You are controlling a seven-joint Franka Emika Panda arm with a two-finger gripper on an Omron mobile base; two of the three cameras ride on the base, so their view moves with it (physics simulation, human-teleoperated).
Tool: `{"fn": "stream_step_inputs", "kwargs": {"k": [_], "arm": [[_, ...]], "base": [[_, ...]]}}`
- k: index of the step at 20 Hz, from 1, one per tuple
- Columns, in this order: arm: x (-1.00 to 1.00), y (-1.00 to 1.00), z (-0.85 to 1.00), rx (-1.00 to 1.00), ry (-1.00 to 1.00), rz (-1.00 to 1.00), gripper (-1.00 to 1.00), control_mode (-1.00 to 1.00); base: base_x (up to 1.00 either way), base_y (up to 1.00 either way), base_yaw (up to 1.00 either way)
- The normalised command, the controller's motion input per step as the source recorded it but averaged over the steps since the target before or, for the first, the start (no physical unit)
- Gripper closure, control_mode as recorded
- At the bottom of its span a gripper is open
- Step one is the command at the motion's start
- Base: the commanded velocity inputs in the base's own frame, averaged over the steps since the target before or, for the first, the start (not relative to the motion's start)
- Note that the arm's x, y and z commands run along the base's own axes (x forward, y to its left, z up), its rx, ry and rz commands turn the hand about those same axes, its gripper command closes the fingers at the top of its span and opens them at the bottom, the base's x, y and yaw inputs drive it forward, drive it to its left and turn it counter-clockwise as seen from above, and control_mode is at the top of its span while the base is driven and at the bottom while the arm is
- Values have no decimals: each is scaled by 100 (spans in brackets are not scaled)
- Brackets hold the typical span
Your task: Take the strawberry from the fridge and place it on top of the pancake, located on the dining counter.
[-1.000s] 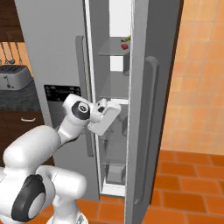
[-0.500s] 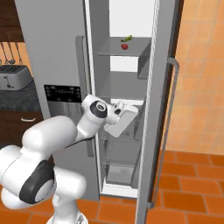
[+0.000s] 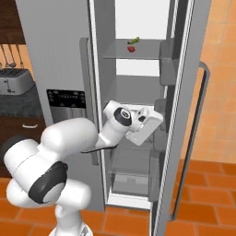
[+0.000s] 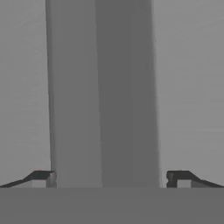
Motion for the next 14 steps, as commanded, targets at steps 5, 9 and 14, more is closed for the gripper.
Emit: {"fn": "stream_step_inputs", "kwargs": {"k": [5,9,14], "arm": [[3,-29,0,0,-1,1,-100,-100],[-3,15,1,0,-1,1,-100,-100],[-11,44,50,-1,-6,-2,-100,-100]], "base": [[0,0,0],[0,0,0],[0,0,0]]}}
